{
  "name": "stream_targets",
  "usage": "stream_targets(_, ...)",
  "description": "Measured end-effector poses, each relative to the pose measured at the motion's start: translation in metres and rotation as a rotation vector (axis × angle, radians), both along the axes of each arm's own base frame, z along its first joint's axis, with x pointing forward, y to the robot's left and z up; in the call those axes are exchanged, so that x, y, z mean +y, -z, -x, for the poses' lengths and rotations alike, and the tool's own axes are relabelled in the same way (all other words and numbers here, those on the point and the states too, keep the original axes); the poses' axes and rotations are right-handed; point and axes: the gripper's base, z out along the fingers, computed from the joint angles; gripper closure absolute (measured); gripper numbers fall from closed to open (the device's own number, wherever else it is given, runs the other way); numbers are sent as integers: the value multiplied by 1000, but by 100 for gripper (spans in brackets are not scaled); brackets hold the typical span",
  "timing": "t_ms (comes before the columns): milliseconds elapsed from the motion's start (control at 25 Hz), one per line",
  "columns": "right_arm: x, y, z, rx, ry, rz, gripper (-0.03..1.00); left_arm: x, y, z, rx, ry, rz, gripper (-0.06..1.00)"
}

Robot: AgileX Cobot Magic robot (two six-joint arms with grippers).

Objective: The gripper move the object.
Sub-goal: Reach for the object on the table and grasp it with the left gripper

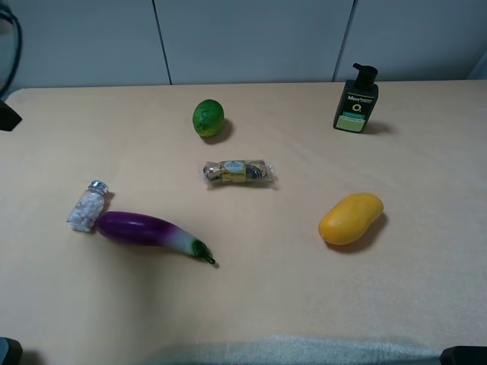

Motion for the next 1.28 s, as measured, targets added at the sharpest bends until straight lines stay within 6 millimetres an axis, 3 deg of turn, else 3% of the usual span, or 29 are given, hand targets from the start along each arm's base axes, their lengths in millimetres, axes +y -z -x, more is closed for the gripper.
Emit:
stream_targets(320,0,0,0,0,0,0,27,-43,17,-51,78,151,-22,18)
stream_targets(640,0,0,0,0,0,0,27,-109,39,-89,127,361,-73,18)
stream_targets(880,0,0,0,0,0,0,27,-149,70,-98,193,467,-112,18)
stream_targets(1280,0,0,0,0,0,0,27,-194,111,-89,242,588,-140,18)
